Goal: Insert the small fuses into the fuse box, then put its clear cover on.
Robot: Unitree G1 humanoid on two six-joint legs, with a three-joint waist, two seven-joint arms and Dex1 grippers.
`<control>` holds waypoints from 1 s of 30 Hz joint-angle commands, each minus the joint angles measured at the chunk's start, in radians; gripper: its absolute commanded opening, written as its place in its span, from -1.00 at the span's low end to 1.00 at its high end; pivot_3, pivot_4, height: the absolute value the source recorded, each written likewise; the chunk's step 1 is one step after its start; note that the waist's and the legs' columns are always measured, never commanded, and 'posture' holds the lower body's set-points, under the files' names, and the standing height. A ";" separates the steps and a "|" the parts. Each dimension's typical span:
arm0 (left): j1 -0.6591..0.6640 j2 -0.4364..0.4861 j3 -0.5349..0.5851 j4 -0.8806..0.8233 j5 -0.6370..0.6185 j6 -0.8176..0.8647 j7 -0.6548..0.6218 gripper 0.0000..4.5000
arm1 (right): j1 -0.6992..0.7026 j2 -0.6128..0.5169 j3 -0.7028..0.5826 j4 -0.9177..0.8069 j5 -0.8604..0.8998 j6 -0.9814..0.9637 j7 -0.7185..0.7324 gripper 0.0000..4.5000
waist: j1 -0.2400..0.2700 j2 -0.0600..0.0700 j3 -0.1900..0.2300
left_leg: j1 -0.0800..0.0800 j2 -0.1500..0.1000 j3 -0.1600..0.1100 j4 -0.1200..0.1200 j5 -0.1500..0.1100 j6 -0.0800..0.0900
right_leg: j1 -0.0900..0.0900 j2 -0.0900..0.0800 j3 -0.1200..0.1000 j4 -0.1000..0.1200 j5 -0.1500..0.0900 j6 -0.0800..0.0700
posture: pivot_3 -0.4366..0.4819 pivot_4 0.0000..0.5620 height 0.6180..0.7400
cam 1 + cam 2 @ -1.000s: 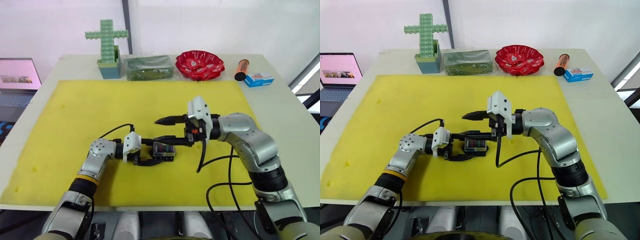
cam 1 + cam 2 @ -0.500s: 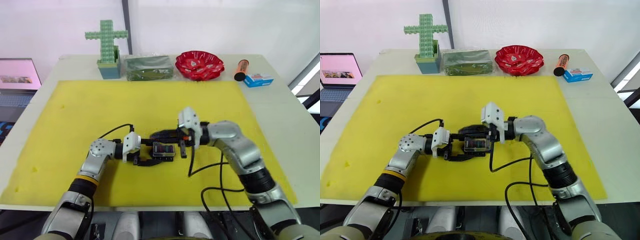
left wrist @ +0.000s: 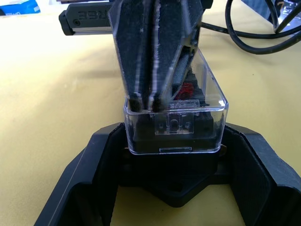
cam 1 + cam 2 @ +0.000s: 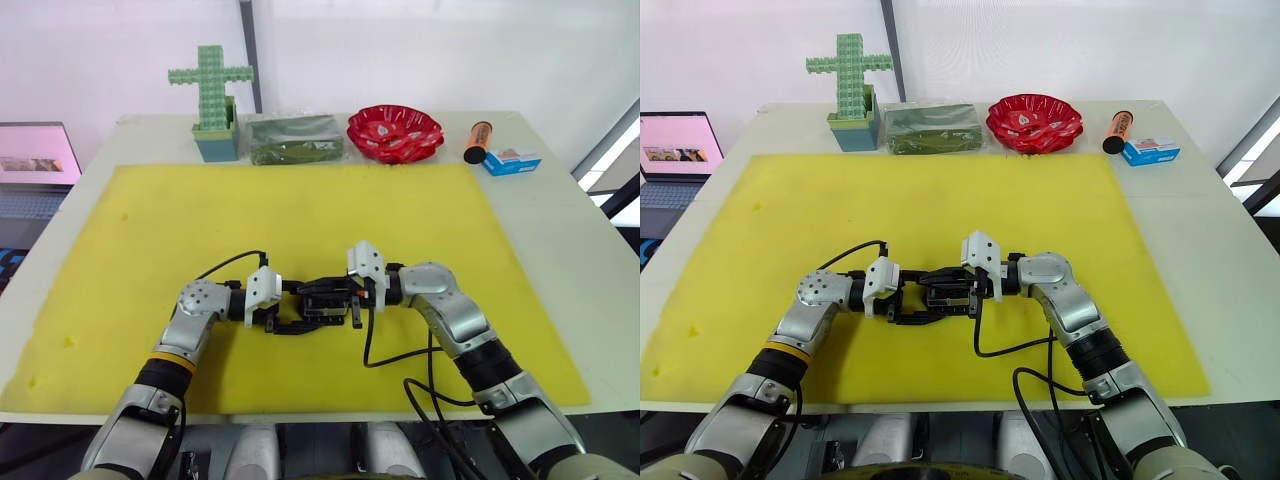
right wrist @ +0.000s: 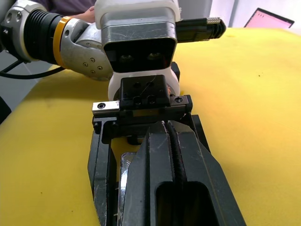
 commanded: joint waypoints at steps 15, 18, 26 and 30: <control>0.008 0.026 -0.002 0.001 -0.011 -0.001 -0.028 0.25 | 0.027 -0.363 -0.249 -0.415 0.139 0.277 0.038 -0.58 | 0.005 0.000 0.001 | -0.009 0.000 0.000 0.001 0.000 0.000 | -0.008 0.000 0.000 -0.001 0.000 0.000 | -0.05 -0.47 1.00; 0.007 0.043 0.006 -0.009 -0.014 0.014 -0.024 0.25 | 0.044 -0.369 -0.251 -0.404 0.110 0.243 0.026 -0.11 | 0.004 0.000 0.001 | -0.010 0.000 0.000 0.001 0.000 0.000 | -0.009 0.000 0.000 -0.001 0.000 0.000 | -0.05 -0.47 1.00; 0.076 0.193 0.097 -0.142 -0.090 0.126 -0.036 1.00 | 0.073 -0.366 -0.270 -0.369 0.077 0.189 -0.009 0.99 | -0.010 0.000 0.001 | -0.012 0.001 0.000 0.001 0.000 0.000 | -0.012 0.001 0.000 0.000 0.000 0.000 | -0.05 -0.47 1.00; 0.139 0.311 0.207 -0.233 -0.139 0.183 -0.012 1.00 | 0.093 -0.390 -0.292 -0.333 0.057 0.144 -0.001 0.99 | -0.017 0.000 0.002 | -0.013 0.001 0.000 0.001 0.000 0.000 | -0.013 0.000 0.000 0.000 0.000 0.000 | -0.05 -0.47 1.00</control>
